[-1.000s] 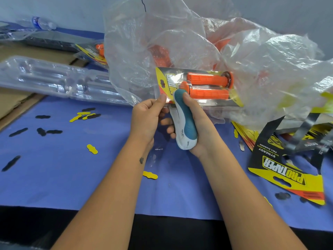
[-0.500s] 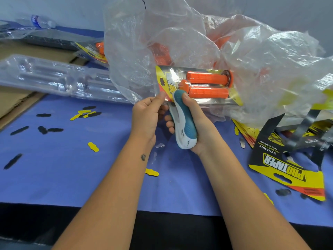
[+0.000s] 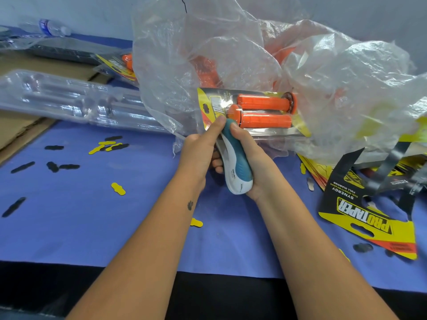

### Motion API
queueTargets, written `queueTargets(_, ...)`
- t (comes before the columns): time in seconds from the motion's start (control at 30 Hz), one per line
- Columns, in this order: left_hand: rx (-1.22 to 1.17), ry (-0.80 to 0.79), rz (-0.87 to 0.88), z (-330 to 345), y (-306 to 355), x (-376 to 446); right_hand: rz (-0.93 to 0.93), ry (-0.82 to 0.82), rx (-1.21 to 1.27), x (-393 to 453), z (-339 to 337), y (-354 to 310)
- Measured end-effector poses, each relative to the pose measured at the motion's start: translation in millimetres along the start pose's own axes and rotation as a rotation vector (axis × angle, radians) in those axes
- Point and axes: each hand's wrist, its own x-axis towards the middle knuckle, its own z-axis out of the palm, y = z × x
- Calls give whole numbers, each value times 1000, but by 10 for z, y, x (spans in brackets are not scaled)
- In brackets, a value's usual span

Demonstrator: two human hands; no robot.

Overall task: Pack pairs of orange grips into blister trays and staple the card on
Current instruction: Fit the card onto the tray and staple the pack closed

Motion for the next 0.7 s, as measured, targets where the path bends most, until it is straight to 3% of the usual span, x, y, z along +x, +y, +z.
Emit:
queueTargets(0.47, 62, -12, 8, 36, -18, -5, 80, -1, -78, 18, -38, -29)
queueTargets(0.7, 34, 14, -13, 35, -45, -28, 63, 117, -31, 72, -12, 49)
